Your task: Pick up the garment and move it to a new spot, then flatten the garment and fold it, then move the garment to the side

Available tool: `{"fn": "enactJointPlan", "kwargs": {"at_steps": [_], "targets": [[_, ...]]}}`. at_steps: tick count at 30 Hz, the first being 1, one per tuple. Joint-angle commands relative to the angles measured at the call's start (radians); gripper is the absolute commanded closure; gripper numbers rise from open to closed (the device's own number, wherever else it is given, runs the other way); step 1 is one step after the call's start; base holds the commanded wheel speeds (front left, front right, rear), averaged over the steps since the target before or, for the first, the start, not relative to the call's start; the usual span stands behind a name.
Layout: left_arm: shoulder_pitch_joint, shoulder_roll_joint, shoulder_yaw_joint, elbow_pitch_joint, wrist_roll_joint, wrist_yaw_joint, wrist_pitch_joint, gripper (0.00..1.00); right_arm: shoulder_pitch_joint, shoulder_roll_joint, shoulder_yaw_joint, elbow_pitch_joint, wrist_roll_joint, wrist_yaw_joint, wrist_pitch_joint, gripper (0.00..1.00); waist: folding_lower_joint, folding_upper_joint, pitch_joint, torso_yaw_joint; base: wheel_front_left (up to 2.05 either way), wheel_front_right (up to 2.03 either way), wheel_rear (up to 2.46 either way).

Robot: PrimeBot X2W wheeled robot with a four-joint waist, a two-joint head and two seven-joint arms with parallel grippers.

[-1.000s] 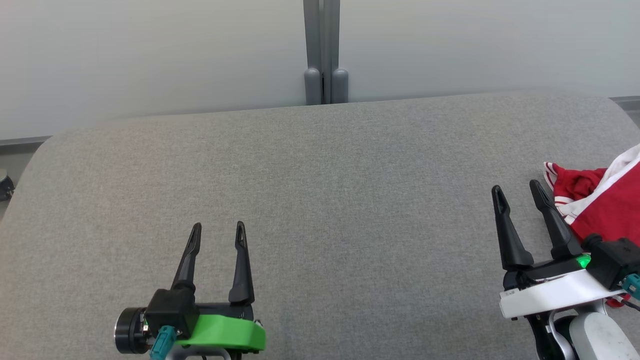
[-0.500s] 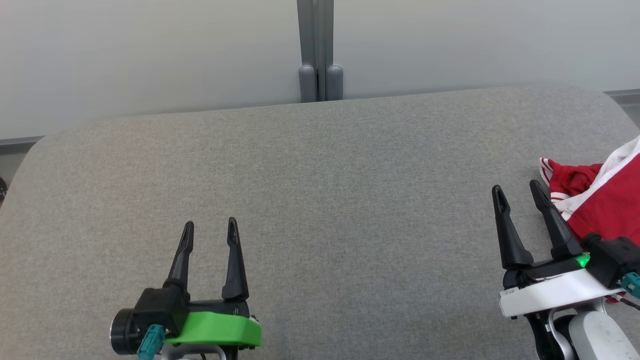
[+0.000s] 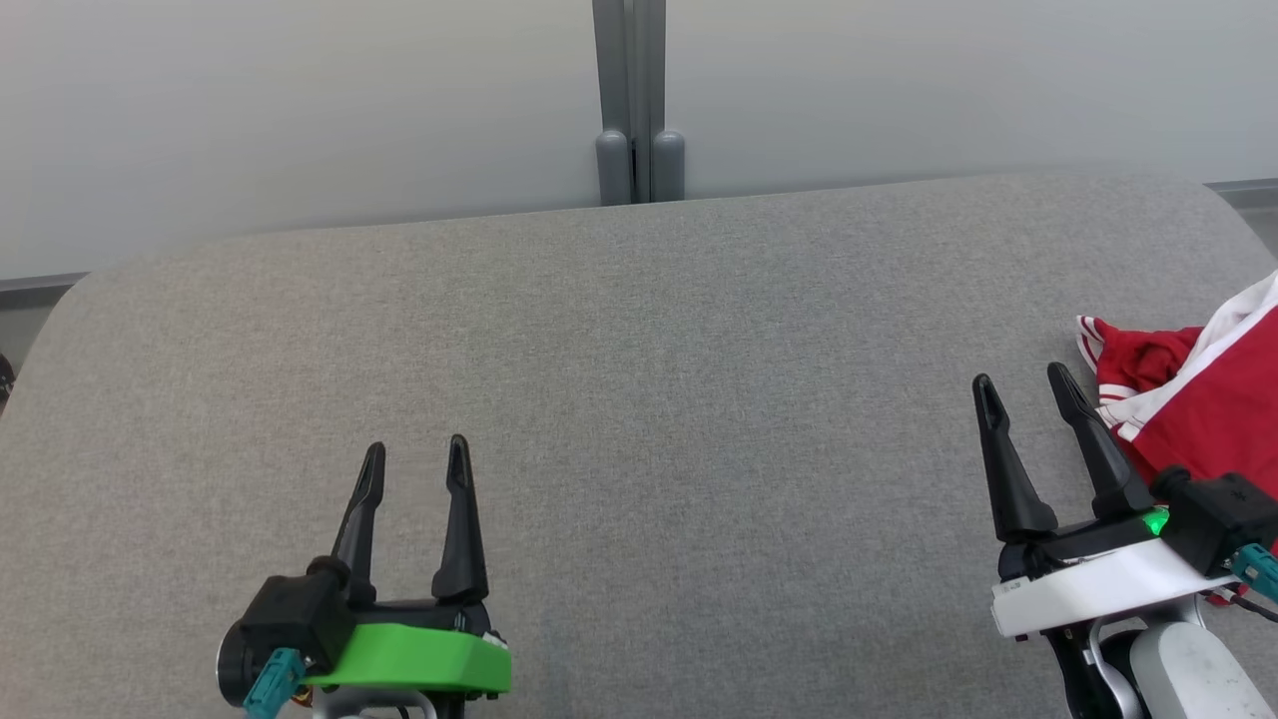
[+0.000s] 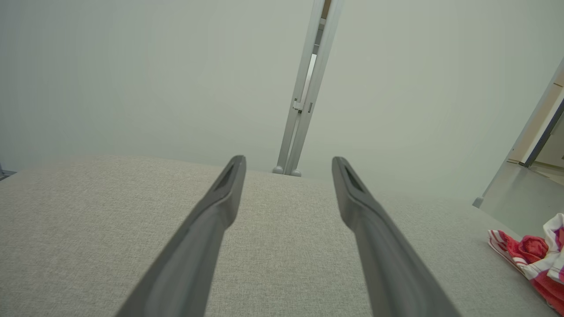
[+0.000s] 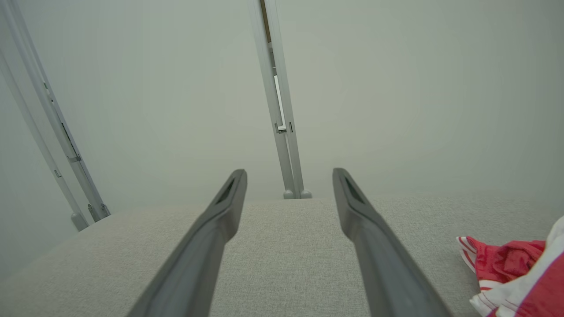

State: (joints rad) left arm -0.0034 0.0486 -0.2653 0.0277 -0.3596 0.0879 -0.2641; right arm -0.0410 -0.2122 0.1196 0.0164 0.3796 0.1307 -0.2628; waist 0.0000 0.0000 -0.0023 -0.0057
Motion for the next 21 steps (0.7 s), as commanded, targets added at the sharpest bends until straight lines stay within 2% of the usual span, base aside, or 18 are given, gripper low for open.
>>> {"fn": "enactJointPlan", "kwargs": {"at_steps": [1, 10, 11, 15, 21], "targets": [[0.021, 0.005, 0.011, -0.005, -0.005, 0.005, 0.0, 0.0, -0.005, 0.001, -0.001, -0.001, 0.0, 0.0, -0.003, 0.0, 0.0, 0.0, 0.0, 0.0, 0.0, 0.0, 0.0], [0.024, 0.004, 0.032, 0.006, -0.007, 0.012, 0.0, 0.0, 0.002, -0.003, 0.001, 0.001, 0.0, 0.0, -0.003, 0.0, 0.0, 0.0, 0.0, -0.001, 0.0, 0.0, 0.0], [0.009, 0.0, 0.03, 0.008, -0.008, 0.009, 0.0, 1.0, 0.0, 0.001, 0.001, 0.0, -0.003, 0.0, 0.0, 1.0, 0.0, 0.0, 0.0, -0.001, 0.0, 0.0, 0.0], [0.019, 0.0, 0.028, 0.035, -0.02, 0.008, 0.001, 1.0, 0.021, 0.015, 0.005, 0.028, 0.008, 0.0, 0.002, 1.0, 0.0, 0.0, 0.0, -0.001, 0.0, 0.0, 0.0], [0.012, 0.008, 0.047, 0.043, -0.131, -0.008, 0.024, 1.0, 0.014, 0.022, -0.009, 0.042, 0.116, 0.0, 0.028, 1.0, 0.0, 0.0, 0.001, -0.001, 0.0, 0.0, 0.0]]}}
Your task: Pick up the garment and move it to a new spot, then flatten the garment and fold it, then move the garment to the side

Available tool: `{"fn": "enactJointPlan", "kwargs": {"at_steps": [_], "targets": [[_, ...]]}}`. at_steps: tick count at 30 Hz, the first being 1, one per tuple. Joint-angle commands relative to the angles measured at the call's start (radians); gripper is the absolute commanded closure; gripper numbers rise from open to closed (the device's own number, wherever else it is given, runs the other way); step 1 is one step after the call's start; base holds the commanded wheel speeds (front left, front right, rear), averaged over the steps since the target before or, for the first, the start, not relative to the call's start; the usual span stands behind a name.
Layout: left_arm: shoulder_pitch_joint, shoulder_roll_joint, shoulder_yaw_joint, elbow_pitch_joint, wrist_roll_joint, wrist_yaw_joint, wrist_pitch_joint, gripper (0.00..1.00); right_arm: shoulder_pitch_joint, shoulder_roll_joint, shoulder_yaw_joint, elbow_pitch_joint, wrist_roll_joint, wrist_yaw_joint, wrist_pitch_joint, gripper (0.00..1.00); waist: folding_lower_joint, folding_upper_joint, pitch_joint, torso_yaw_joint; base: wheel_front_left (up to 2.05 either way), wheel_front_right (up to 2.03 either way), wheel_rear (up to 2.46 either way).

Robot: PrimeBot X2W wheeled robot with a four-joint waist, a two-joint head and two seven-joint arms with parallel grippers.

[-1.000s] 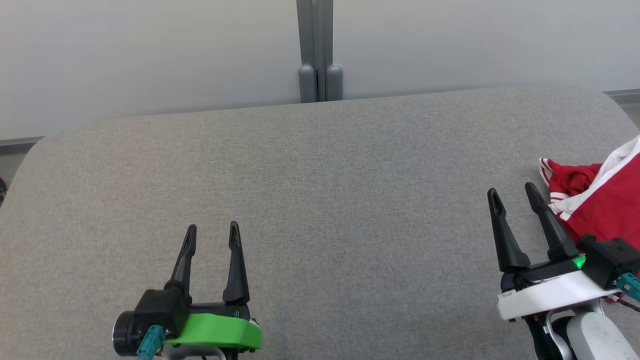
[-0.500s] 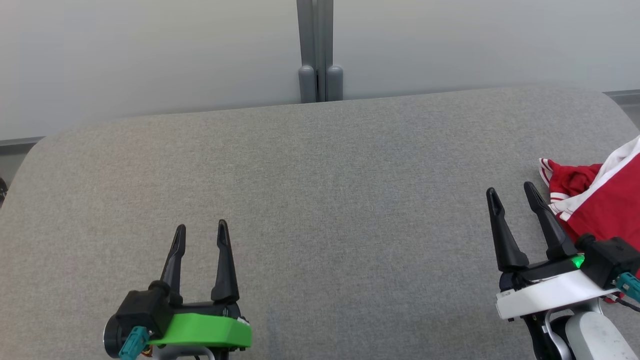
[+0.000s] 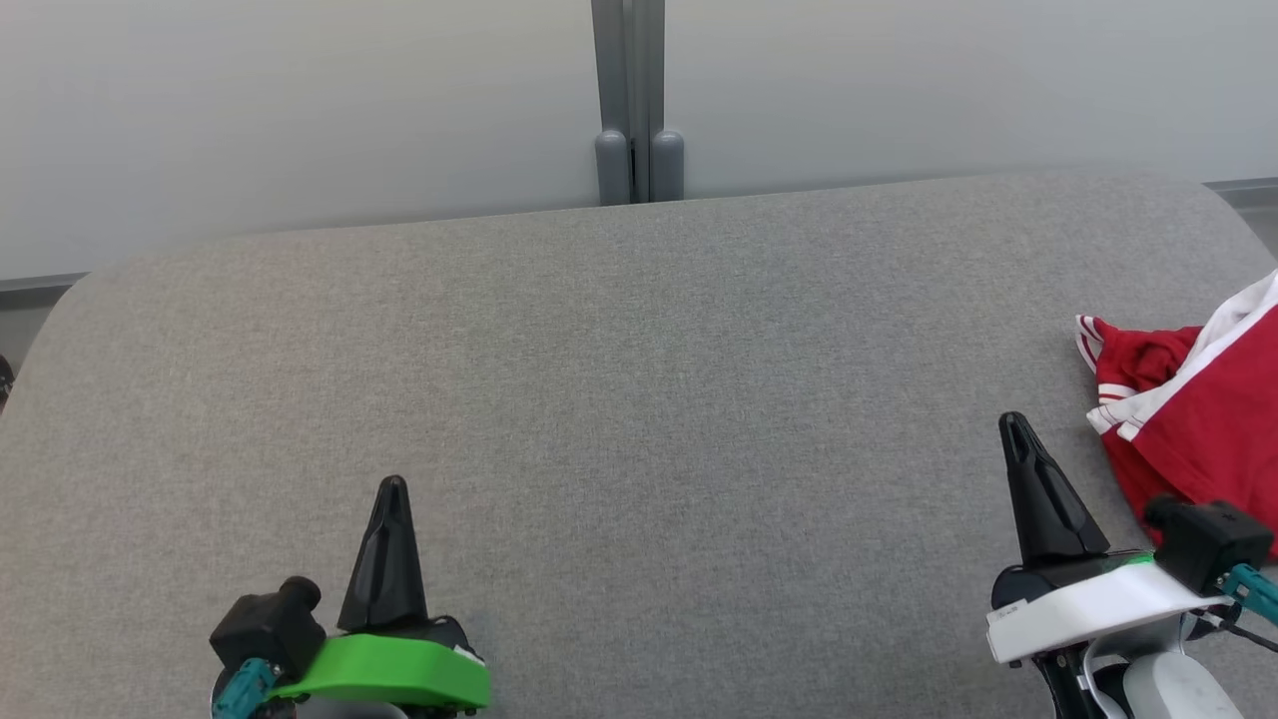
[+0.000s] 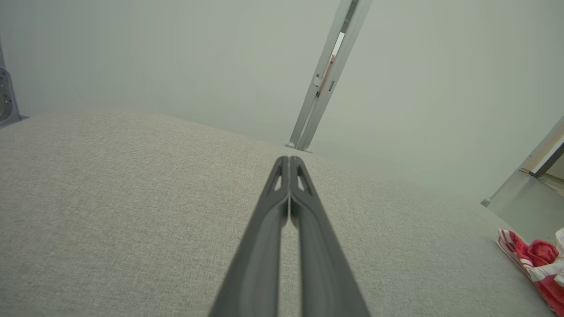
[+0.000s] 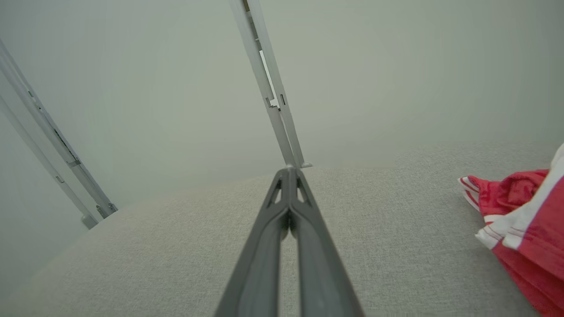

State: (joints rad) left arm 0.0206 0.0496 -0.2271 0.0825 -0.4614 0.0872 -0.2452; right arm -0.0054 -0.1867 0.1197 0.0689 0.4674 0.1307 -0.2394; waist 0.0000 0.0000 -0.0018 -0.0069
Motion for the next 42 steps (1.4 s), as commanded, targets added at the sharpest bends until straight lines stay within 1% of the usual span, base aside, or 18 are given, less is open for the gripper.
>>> {"fn": "enactJointPlan", "kwargs": {"at_steps": [1, 19, 34, 42], "targets": [[-0.014, 0.008, 0.012, -0.01, -0.045, -0.01, 0.008, 1.0, -0.023, -0.002, -0.011, -0.008, 0.043, 0.0, 0.009, 1.0, 0.0, 0.0, 0.0, 0.0, 0.0, 0.0, 0.0], [-0.048, 0.025, 0.066, 0.039, -0.33, -0.062, 0.073, 1.0, -0.044, 0.019, -0.05, 0.036, 0.319, 0.0, 0.079, 1.0, 0.0, 0.0, 0.001, 0.001, 0.0, 0.0, 0.0], [-0.068, 0.033, 0.109, 0.063, -0.521, -0.097, 0.121, 1.0, -0.059, 0.037, -0.081, 0.064, 0.505, 0.0, 0.131, 1.0, 0.0, 0.0, 0.001, 0.002, 0.0, 0.0, 0.0], [-0.076, 0.035, 0.13, 0.074, -0.606, -0.112, 0.144, 1.0, -0.065, 0.046, -0.096, 0.078, 0.589, 0.0, 0.155, 1.0, 0.0, 0.0, 0.002, 0.003, 0.0, 0.0, 0.0]]}}
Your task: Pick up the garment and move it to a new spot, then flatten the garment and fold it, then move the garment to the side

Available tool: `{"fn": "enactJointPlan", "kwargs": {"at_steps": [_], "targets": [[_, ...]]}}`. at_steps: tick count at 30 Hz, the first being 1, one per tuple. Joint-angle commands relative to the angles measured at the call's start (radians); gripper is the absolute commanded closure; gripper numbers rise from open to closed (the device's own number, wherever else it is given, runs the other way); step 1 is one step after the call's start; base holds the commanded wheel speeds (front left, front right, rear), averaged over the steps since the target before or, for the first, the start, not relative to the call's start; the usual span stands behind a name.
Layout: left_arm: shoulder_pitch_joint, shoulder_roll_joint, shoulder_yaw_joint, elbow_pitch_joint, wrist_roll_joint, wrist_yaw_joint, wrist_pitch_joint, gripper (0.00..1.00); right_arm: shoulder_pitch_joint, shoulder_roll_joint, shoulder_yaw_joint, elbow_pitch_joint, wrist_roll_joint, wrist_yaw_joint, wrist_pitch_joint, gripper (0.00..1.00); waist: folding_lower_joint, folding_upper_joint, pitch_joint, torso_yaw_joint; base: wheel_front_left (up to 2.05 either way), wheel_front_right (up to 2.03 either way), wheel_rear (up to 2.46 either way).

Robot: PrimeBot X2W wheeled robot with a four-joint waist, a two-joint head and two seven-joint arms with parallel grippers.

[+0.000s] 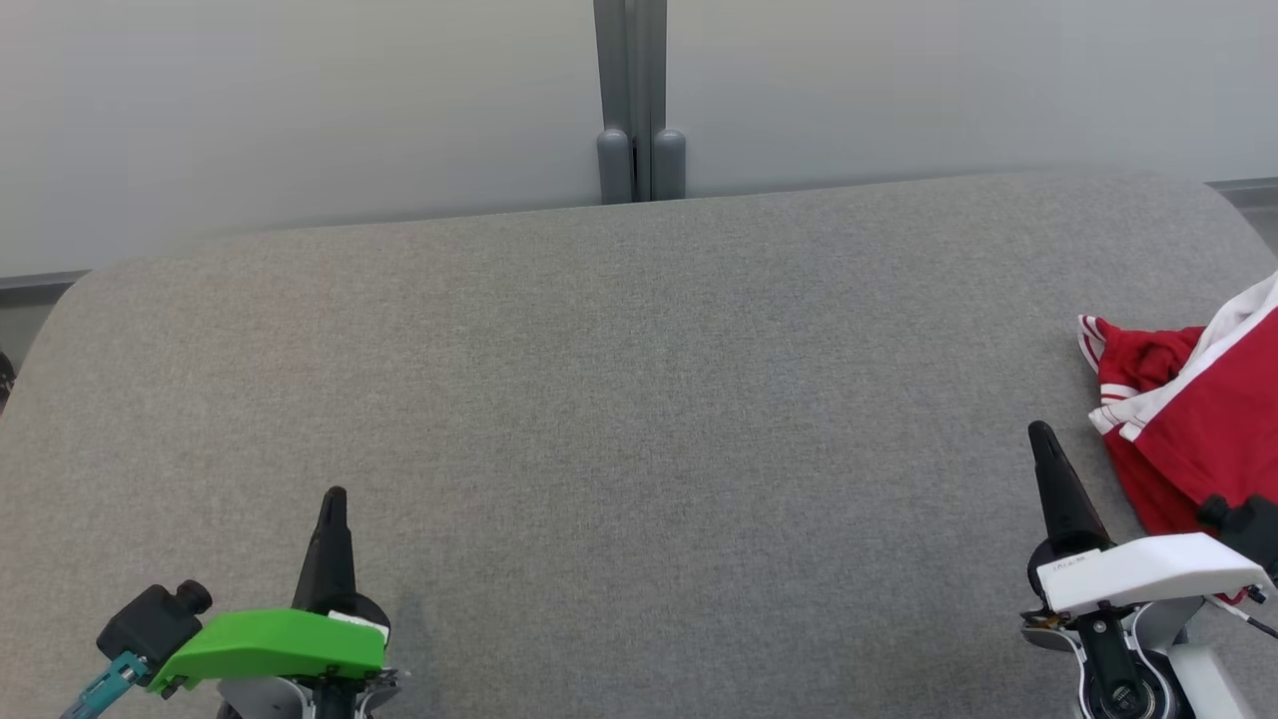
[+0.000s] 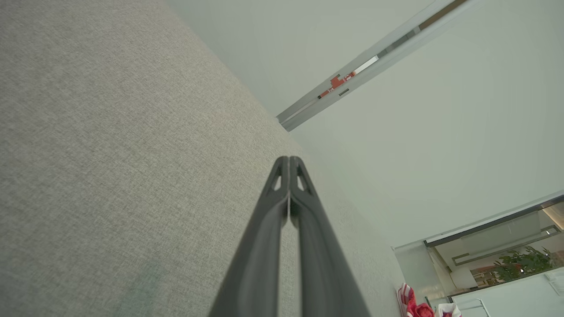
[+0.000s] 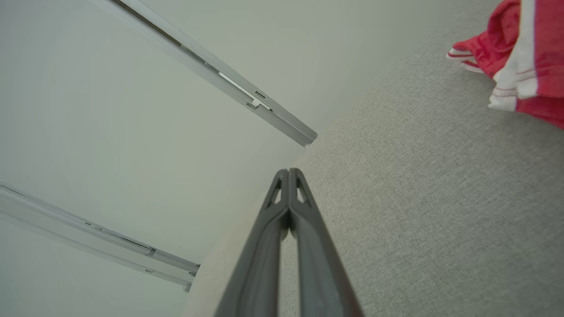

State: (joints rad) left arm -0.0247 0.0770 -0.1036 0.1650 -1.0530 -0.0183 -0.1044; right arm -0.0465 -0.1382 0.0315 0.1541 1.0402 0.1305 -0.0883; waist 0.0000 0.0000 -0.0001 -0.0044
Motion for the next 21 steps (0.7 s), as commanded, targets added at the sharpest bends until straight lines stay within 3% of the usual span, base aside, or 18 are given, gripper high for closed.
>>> {"fn": "enactJointPlan", "kwargs": {"at_steps": [1, 21], "targets": [[-0.032, 0.008, 0.01, -0.007, -0.027, -0.009, 0.007, 1.0, -0.025, -0.001, -0.009, -0.006, 0.028, 0.0, 0.008, 1.0, 0.0, 0.0, 0.0, 0.0, 0.0, 0.0, 0.0], [-0.05, 0.011, 0.061, 0.02, -0.215, -0.044, 0.062, 1.0, -0.037, 0.021, -0.045, 0.025, 0.214, 0.0, 0.063, 1.0, 0.0, 0.0, 0.001, 0.001, 0.0, 0.0, 0.0]]}}
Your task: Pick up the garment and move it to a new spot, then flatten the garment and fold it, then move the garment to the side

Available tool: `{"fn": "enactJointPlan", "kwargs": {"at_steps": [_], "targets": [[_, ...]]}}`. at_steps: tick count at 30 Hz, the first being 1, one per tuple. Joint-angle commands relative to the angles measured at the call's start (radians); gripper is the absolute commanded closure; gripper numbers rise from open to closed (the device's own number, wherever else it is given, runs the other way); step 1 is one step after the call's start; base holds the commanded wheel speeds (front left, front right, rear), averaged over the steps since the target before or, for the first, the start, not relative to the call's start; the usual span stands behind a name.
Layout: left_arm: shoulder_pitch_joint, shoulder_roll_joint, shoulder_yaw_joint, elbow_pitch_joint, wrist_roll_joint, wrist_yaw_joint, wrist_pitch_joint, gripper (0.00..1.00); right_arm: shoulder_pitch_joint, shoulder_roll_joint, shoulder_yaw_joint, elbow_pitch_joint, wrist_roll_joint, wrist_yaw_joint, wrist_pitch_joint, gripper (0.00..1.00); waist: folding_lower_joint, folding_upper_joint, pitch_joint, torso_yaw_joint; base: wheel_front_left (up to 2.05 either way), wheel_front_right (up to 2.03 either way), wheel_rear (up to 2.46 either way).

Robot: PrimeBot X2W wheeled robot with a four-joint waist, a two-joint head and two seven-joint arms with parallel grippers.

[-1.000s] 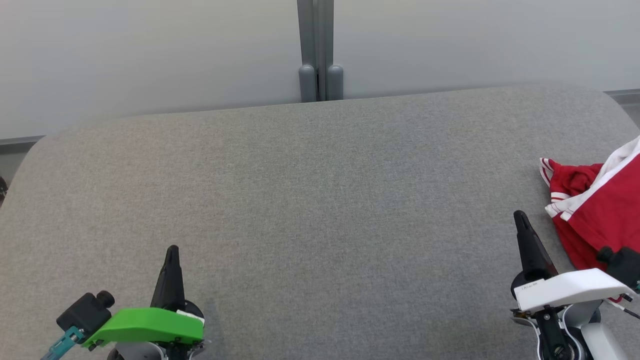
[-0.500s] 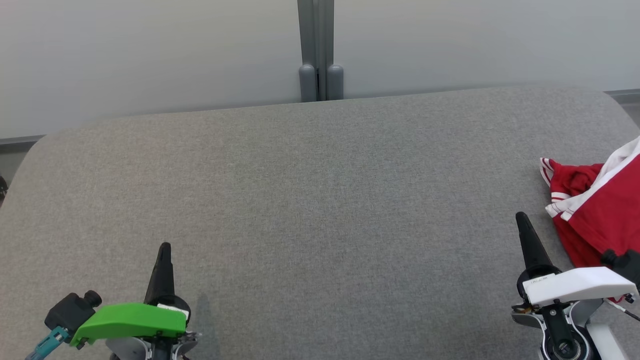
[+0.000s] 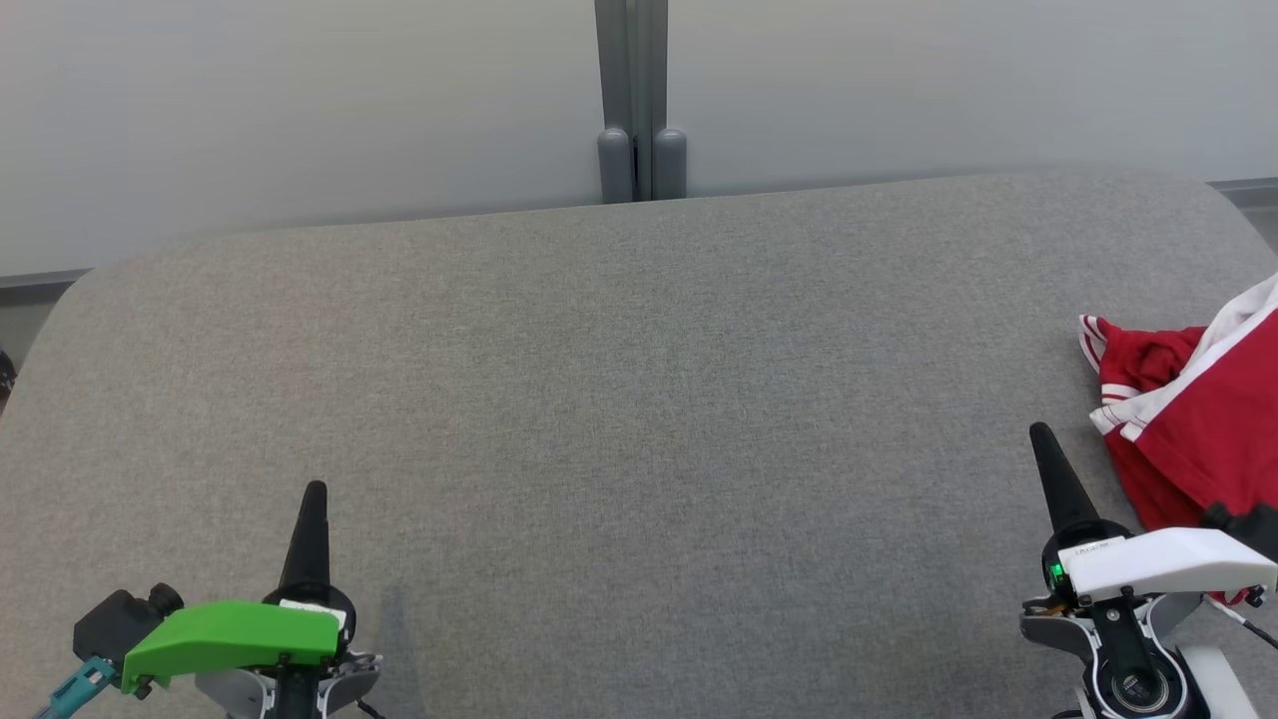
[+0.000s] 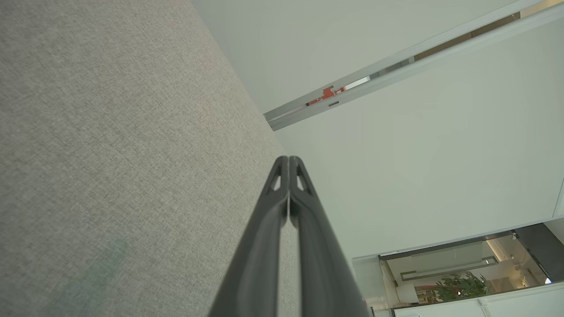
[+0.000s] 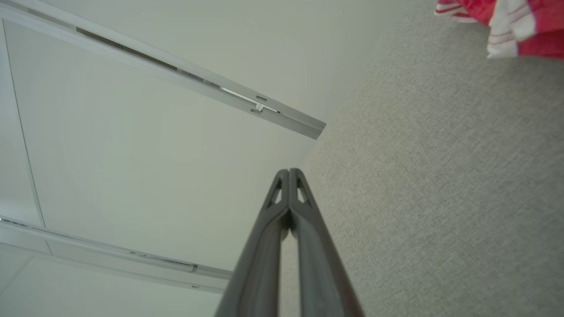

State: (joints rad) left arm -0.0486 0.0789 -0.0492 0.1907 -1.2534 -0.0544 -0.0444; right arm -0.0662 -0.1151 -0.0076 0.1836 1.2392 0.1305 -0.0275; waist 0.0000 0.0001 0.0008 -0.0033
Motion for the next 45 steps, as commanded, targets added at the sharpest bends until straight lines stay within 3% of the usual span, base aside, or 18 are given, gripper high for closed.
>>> {"fn": "enactJointPlan", "kwargs": {"at_steps": [1, 45], "targets": [[-0.028, 0.009, 0.01, -0.004, -0.025, -0.01, 0.005, 1.0, -0.019, -0.001, -0.008, -0.003, 0.024, 0.0, 0.006, 1.0, 0.0, -0.0001, 0.0, 0.0, 0.0, 0.0, 0.0], [-0.058, 0.003, 0.106, 0.044, -0.33, -0.068, 0.107, 1.0, -0.042, 0.042, -0.074, 0.05, 0.33, 0.001, 0.106, 1.0, 0.0, -0.0001, 0.002, 0.003, 0.0, 0.0, 0.0]]}}
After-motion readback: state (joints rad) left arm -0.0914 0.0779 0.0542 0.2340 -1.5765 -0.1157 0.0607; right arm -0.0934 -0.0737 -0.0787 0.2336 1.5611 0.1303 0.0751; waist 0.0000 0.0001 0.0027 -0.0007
